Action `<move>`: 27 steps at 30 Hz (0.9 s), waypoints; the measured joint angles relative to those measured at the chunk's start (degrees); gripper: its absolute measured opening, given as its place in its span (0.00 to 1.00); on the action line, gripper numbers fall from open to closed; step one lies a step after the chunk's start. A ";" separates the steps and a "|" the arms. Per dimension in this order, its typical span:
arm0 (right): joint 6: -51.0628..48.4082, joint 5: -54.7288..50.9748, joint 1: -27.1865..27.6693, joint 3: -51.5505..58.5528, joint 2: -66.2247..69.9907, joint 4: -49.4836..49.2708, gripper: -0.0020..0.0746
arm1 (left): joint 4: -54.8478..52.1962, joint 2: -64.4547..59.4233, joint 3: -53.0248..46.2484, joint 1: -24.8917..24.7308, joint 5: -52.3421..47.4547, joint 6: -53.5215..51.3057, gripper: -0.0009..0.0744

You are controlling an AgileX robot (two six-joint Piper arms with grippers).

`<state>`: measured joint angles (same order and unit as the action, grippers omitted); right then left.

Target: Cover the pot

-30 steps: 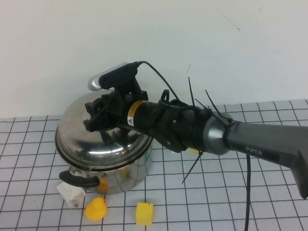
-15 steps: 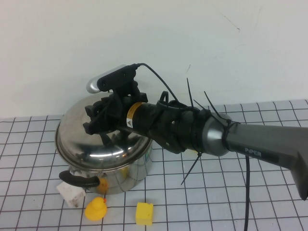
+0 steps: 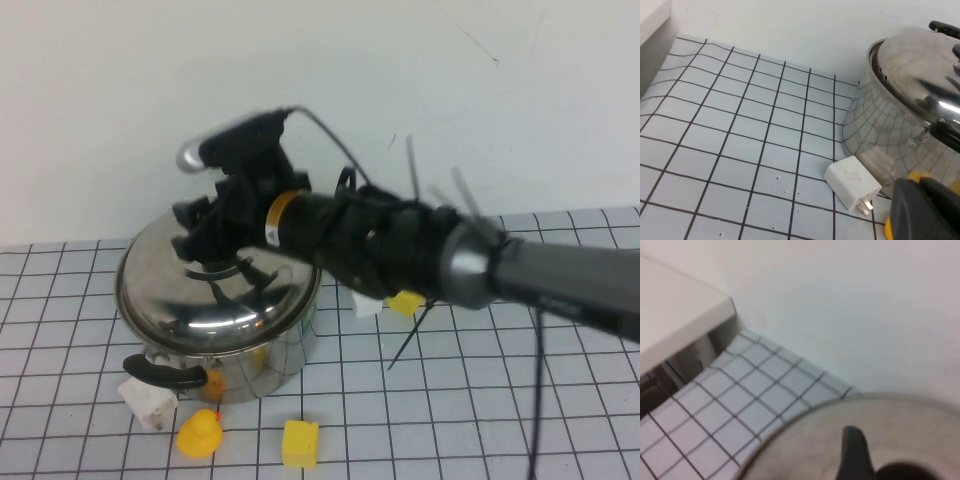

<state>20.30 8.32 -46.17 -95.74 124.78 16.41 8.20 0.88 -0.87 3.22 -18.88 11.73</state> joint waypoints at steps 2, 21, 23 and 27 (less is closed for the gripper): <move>0.00 -1.42 -0.11 0.97 -3.66 1.75 0.55 | 0.00 0.00 0.00 0.00 0.00 0.00 0.01; 0.00 -8.32 -0.11 48.07 -58.83 10.50 0.03 | 0.00 0.00 0.00 0.00 0.00 0.00 0.01; -0.13 -10.84 -0.11 51.77 -64.53 11.17 0.03 | 0.00 0.00 0.00 0.00 0.00 0.00 0.01; -0.40 -13.83 -0.11 58.58 -75.02 15.60 0.02 | 0.00 0.00 0.00 0.00 0.00 0.00 0.01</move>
<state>19.91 -5.51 -46.28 -37.16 49.75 32.02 8.20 0.88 -0.87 3.22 -18.88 11.73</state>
